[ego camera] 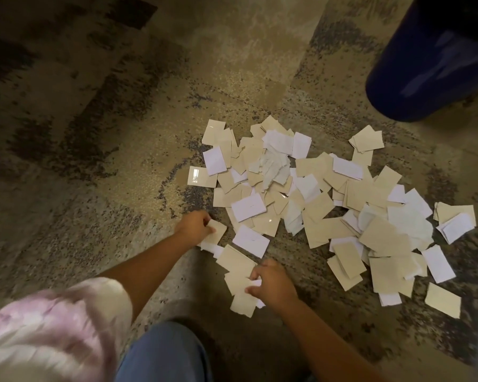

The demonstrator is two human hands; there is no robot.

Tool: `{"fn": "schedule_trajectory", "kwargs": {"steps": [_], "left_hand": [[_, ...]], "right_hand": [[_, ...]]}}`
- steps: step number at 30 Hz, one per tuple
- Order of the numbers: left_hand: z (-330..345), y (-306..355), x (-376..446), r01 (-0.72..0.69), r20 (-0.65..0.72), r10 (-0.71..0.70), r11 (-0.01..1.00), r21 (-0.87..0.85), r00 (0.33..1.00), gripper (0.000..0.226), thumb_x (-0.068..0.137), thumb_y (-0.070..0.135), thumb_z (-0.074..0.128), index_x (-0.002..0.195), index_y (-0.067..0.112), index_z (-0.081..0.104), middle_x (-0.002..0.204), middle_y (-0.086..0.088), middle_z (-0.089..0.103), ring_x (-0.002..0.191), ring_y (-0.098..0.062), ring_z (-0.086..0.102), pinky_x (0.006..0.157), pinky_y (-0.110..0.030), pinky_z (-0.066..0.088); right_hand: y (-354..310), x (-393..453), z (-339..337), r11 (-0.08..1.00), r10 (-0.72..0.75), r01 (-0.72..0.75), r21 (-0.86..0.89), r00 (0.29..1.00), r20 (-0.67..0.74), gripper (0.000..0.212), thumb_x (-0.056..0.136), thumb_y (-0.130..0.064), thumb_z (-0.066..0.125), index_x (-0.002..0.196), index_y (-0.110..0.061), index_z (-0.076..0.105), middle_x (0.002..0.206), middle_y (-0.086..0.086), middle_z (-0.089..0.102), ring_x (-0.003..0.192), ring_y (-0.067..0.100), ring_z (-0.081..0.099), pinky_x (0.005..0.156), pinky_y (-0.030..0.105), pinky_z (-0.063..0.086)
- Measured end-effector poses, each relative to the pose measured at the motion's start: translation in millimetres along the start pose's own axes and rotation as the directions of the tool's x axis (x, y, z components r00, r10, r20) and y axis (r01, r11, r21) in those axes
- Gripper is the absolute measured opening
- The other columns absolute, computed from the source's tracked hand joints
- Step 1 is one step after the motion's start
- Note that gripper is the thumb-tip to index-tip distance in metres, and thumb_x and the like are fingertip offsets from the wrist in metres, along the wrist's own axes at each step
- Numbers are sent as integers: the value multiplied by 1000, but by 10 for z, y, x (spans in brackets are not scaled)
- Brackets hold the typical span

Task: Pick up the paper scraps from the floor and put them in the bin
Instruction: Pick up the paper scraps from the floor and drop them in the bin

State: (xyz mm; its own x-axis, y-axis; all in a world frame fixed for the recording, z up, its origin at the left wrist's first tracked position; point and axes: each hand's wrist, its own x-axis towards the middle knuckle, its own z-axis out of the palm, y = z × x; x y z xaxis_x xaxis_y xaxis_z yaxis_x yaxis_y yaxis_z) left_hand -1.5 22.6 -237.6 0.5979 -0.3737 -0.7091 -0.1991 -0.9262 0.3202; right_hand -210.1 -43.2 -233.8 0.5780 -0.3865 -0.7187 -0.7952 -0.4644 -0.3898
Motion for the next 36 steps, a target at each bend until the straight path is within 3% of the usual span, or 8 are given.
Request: {"fn": "schedule_trajectory", "kwargs": {"steps": [7,11,14,23,27,30,33,36], "left_hand": [[-70,-199,-173,-70,122,71,997,-7,990,26,81,16,70,103,2,66,92,-8,60,91,-20,56,74,-25,42],[45,-181,-265,-71,204,48,992,108,978,65,80,26,71,136,10,43,136,-13,52,125,-30,49,101,-39,43],[175,-177,-324,-85,192,55,984,155,980,57,83,20,68,134,13,45,137,-11,52,126,-29,50,105,-40,42],[-79,-2,-250,19,116,-1,988,-151,993,41,83,13,68,119,-2,57,104,-21,67,77,-23,60,65,-29,49],[-248,237,-272,-66,77,88,966,-250,993,32,86,16,65,111,-3,59,77,-8,64,62,-14,58,54,-23,45],[-310,497,-294,-122,54,143,949,-292,988,30,88,17,62,112,-1,59,81,-8,64,64,-15,58,53,-20,45],[-374,751,-305,-166,29,185,930,-328,982,30,88,17,62,111,-3,60,94,-14,65,75,-21,60,61,-23,47],[-427,1022,-302,-160,30,188,898,-411,982,24,88,16,63,105,0,60,82,-11,65,64,-20,61,54,-23,49]], "right_hand": [[-207,128,53,999,16,-16,-45,1000,-4,34,85,-32,65,118,-23,61,136,5,47,126,20,42,102,29,39],[-134,88,16,995,58,-53,79,997,-60,32,85,-27,66,116,-20,62,128,4,53,109,18,55,90,25,47],[-44,14,-97,980,89,-66,188,989,-121,29,84,-24,67,112,-16,64,122,5,56,101,16,57,85,22,45],[441,-178,-820,866,180,-33,498,952,-249,26,82,-19,70,105,-10,63,97,-1,60,94,12,53,62,3,38],[607,-195,-1102,839,195,-8,545,938,-287,38,83,-21,69,119,-14,61,120,2,63,107,8,51,87,17,36],[694,-233,-1382,808,261,4,589,894,-364,37,85,-21,67,119,-9,62,123,6,63,104,12,53,84,19,37],[754,-253,-1815,657,391,46,752,832,-394,36,86,-22,66,120,-13,61,121,5,62,100,17,57,68,19,46],[782,-262,-2425,370,517,127,920,795,-317,46,84,-19,67,128,-15,54,129,7,56,111,25,56,84,39,55]]}}
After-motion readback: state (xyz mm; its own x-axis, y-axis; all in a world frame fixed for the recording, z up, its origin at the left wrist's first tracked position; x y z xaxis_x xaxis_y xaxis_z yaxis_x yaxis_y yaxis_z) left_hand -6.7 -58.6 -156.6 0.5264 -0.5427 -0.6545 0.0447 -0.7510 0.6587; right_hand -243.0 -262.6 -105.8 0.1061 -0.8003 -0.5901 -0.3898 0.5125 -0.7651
